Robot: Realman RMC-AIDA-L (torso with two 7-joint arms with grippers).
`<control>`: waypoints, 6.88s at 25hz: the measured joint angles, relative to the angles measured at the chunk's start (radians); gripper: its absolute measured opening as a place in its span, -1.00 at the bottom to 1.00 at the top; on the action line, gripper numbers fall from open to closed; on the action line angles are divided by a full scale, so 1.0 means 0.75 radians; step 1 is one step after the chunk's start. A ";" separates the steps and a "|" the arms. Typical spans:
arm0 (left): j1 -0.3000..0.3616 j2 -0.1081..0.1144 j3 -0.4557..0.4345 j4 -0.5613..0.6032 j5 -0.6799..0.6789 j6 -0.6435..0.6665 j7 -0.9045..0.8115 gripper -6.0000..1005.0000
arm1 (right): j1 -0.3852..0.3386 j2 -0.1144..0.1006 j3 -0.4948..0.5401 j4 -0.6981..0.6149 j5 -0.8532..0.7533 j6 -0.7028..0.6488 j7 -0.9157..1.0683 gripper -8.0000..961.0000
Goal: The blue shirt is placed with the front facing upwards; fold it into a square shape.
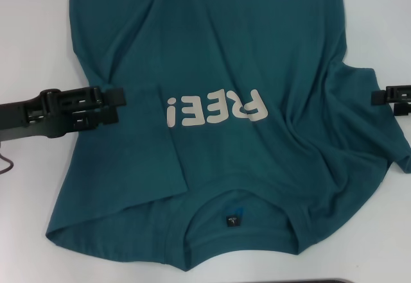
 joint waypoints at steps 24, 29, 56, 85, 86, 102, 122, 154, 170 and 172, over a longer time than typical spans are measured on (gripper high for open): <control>-0.002 -0.001 -0.002 0.019 0.000 -0.017 0.000 0.55 | 0.003 0.014 -0.049 -0.019 -0.015 0.035 -0.034 0.96; -0.002 -0.001 -0.007 0.019 0.001 -0.017 0.000 0.55 | 0.010 0.017 -0.059 -0.007 -0.014 0.036 -0.032 0.96; 0.000 -0.001 -0.010 0.018 0.002 -0.021 0.000 0.55 | 0.029 0.030 -0.057 -0.003 -0.028 0.030 -0.024 0.96; 0.004 -0.001 -0.010 0.018 0.000 -0.019 -0.011 0.55 | 0.053 0.051 -0.068 -0.014 -0.061 0.017 0.050 0.45; 0.004 -0.001 -0.010 0.018 0.000 -0.019 -0.011 0.55 | 0.052 0.050 -0.066 -0.014 -0.061 0.015 0.050 0.37; -0.002 0.001 -0.010 0.034 0.002 -0.021 -0.012 0.55 | 0.027 0.030 -0.041 -0.052 -0.057 -0.019 0.059 -0.77; 0.012 0.009 -0.010 0.051 0.002 -0.019 -0.011 0.55 | -0.020 -0.019 0.110 -0.331 -0.056 -0.117 0.145 -0.96; 0.044 0.030 -0.144 0.051 0.004 -0.022 -0.012 0.55 | 0.230 0.072 -0.141 -0.333 -0.052 -0.338 0.169 -0.95; 0.045 0.025 -0.148 0.051 -0.002 -0.039 -0.012 0.55 | 0.280 0.125 -0.300 -0.332 -0.117 -0.101 0.266 -0.94; 0.045 0.025 -0.149 0.051 -0.003 -0.039 -0.012 0.55 | 0.281 0.125 -0.340 -0.332 -0.118 -0.062 0.298 -0.94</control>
